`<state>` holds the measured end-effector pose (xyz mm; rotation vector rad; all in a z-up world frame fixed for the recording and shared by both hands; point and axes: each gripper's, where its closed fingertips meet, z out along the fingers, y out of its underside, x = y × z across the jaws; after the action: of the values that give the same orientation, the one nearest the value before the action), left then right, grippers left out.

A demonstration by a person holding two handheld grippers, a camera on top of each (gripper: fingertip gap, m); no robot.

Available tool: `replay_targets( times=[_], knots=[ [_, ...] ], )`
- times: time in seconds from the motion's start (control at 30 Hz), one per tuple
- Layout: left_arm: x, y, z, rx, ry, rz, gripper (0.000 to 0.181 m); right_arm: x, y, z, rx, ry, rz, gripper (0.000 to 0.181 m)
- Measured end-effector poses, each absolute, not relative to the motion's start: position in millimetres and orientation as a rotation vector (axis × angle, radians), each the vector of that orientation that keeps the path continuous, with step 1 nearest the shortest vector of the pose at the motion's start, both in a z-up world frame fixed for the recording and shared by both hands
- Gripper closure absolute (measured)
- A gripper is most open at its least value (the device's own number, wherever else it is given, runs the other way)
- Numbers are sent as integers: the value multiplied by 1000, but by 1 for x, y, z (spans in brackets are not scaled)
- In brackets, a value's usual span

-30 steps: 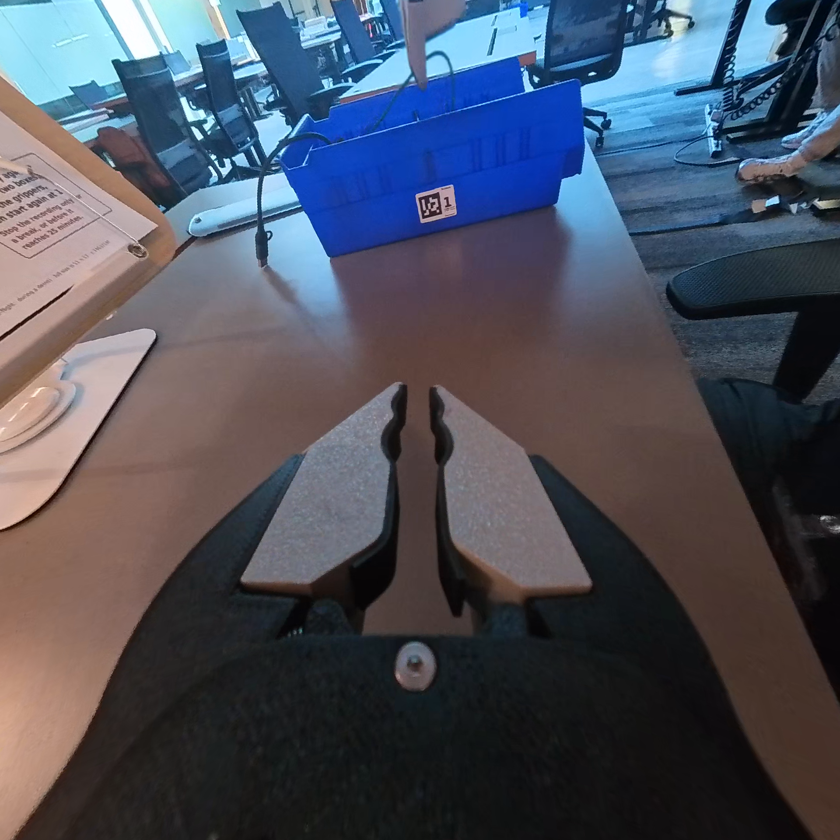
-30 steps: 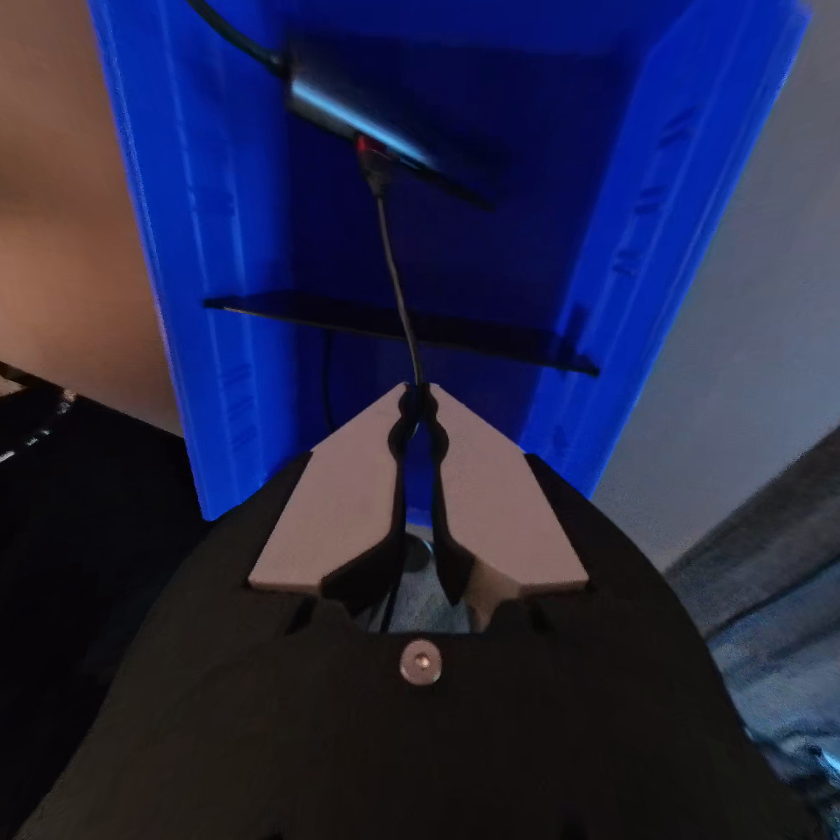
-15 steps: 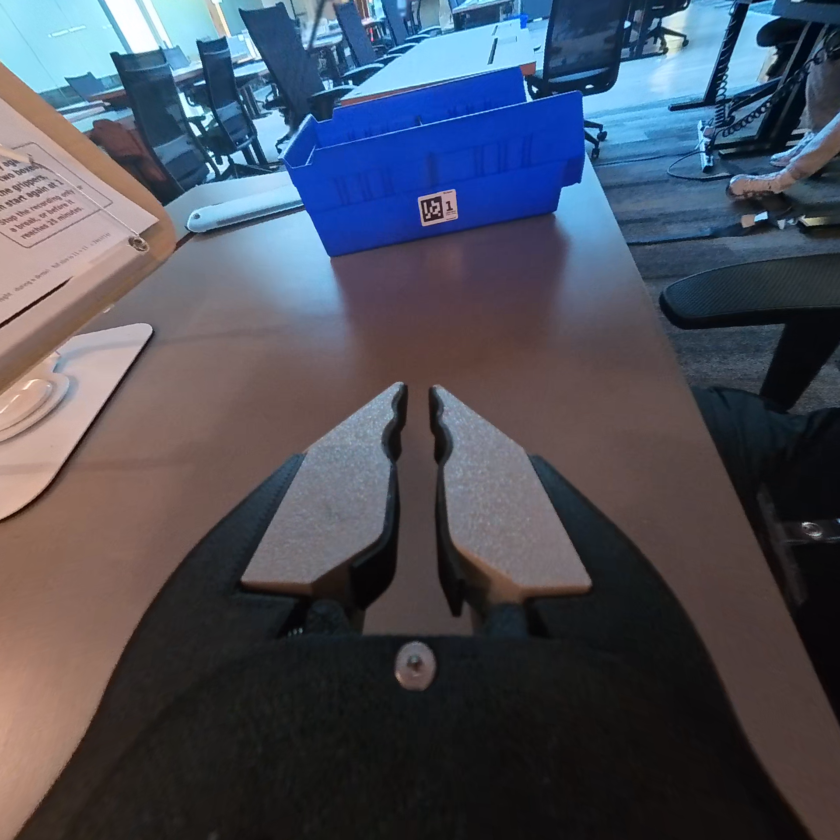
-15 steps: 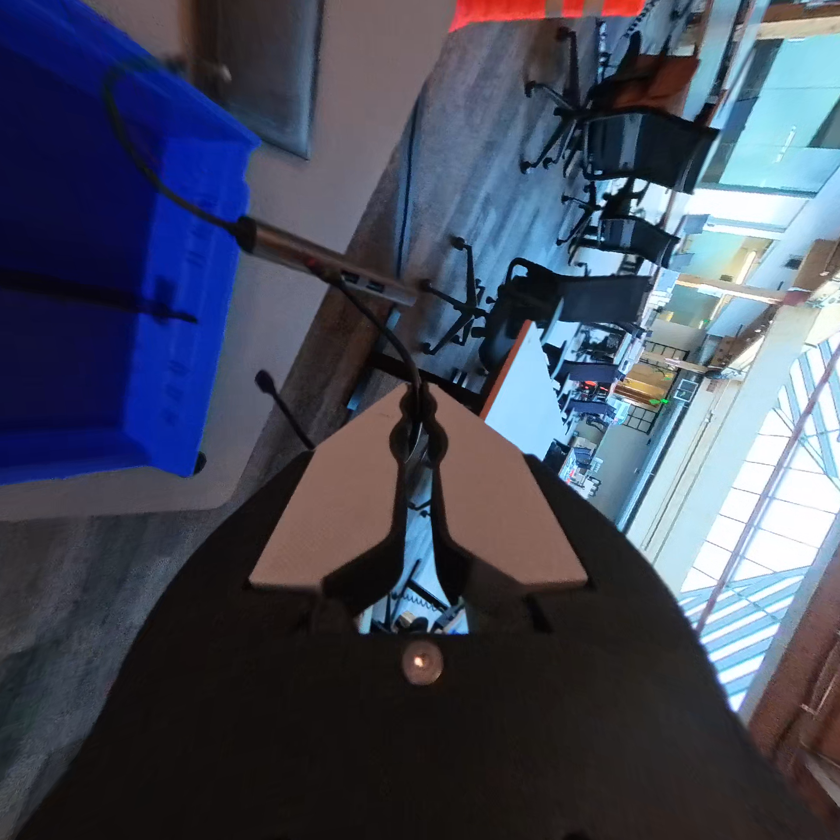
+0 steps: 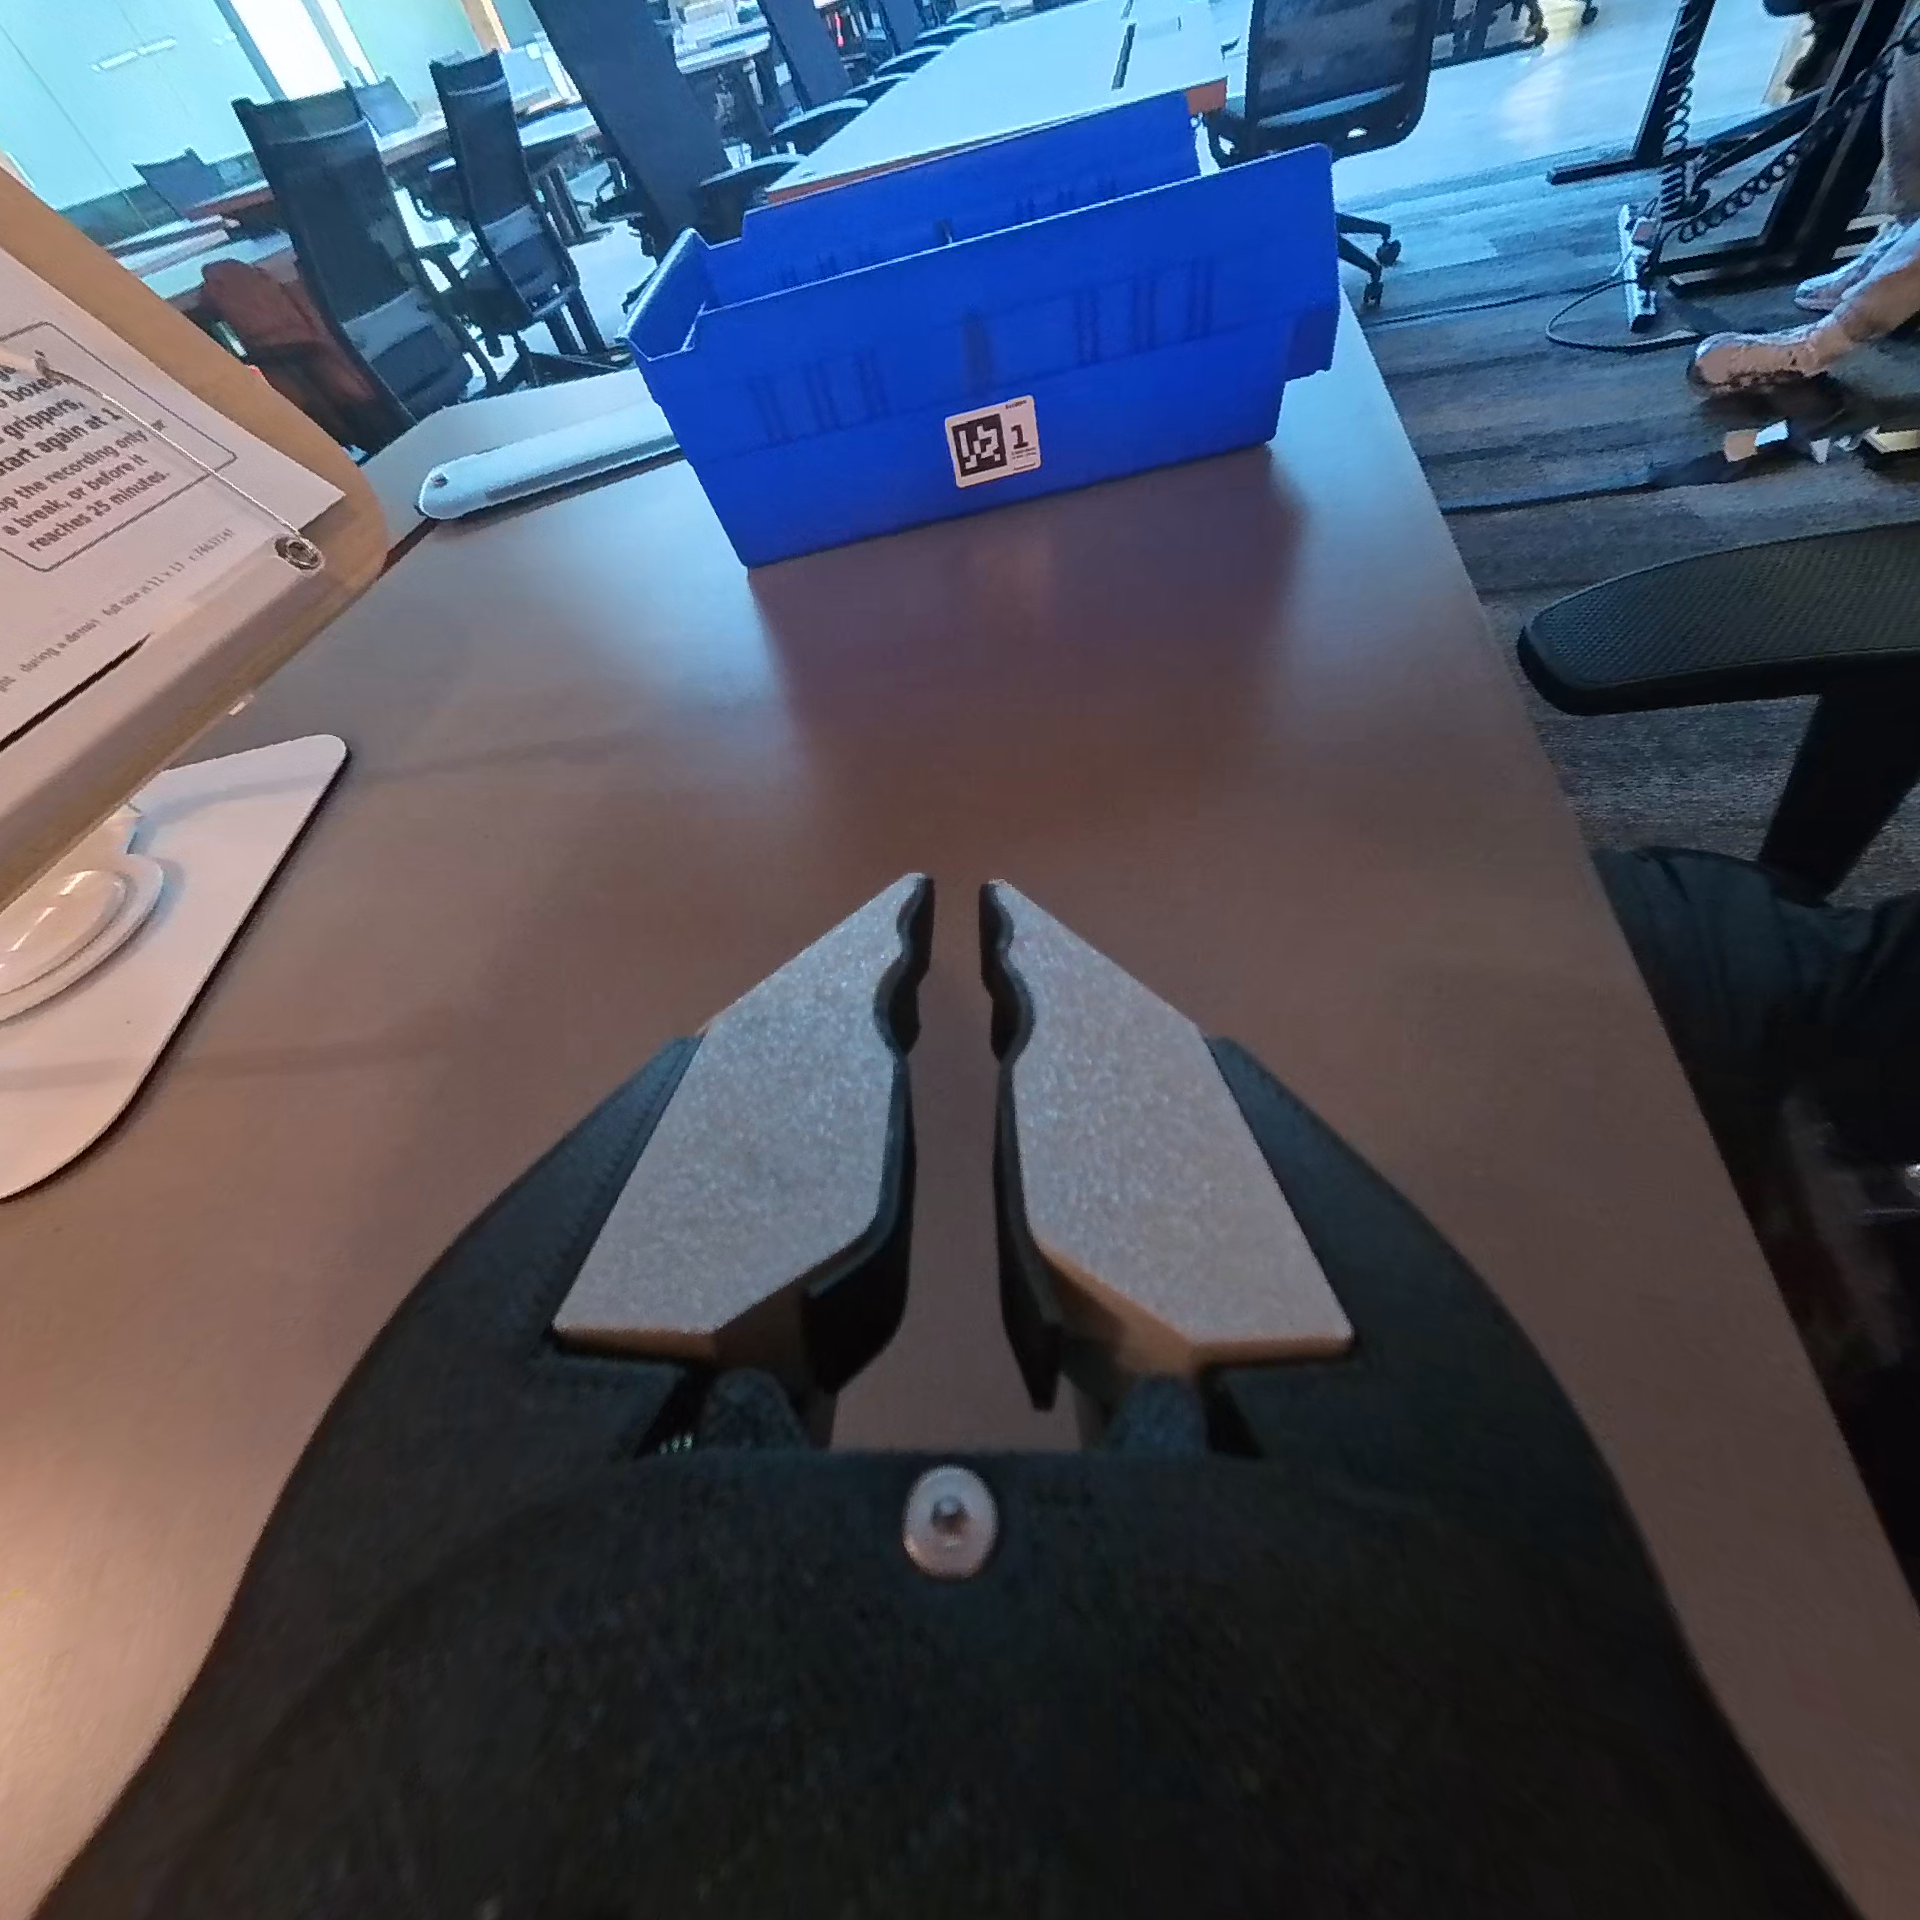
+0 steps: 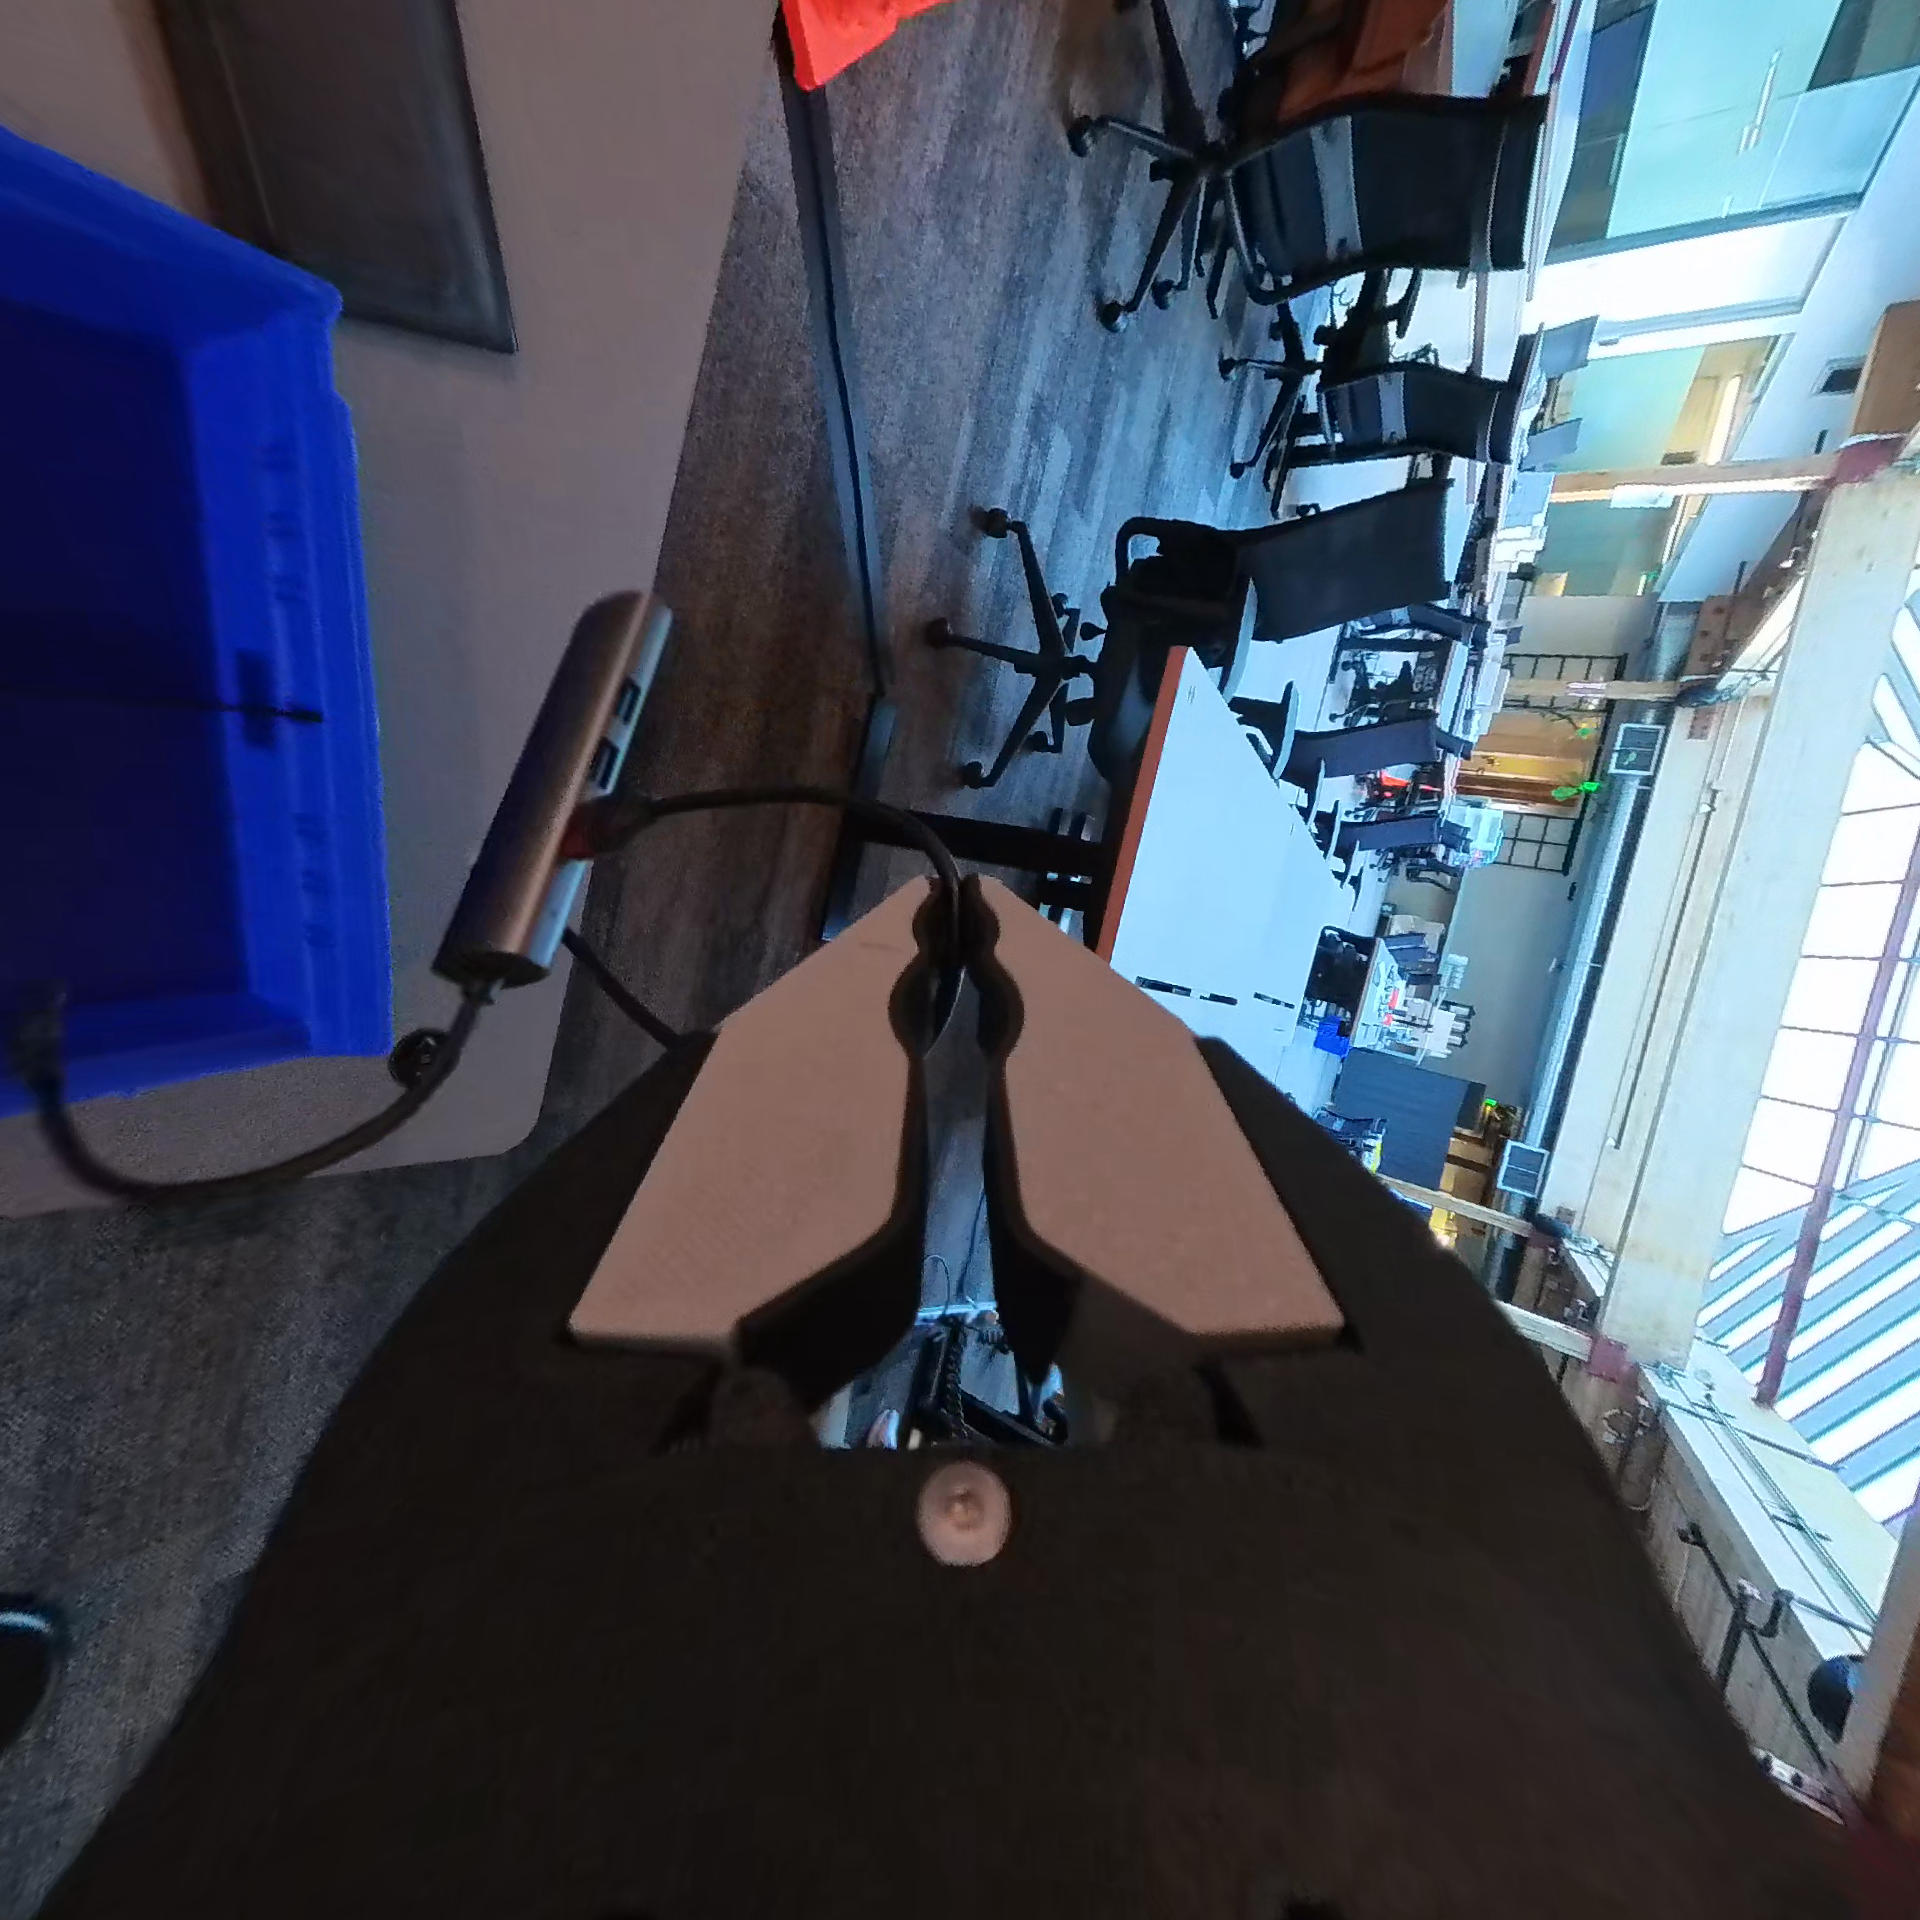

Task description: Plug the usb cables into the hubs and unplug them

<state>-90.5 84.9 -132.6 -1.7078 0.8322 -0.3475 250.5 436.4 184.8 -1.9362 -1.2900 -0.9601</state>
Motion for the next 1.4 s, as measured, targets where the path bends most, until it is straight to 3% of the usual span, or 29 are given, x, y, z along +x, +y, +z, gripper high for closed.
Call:
replay_targets(
  times=[1.0, 1.13, 1.23, 1.4],
  knots=[
    [-91, 85, -133, -1716, 830, -347, 176, 187, 464, 128, -1957, -1276, -879, 181],
    [-91, 85, -134, -1717, 833, -344, 176, 164, 457, 83, -2003, -1355, -723, 181],
    [-91, 85, -135, -1722, 844, -336, 176, 140, 447, 14, -2119, -1453, -466, 181],
    [-90, 85, -137, -1720, 859, -320, 176, 150, 437, -104, -2319, -1647, -419, 181]
  ],
)
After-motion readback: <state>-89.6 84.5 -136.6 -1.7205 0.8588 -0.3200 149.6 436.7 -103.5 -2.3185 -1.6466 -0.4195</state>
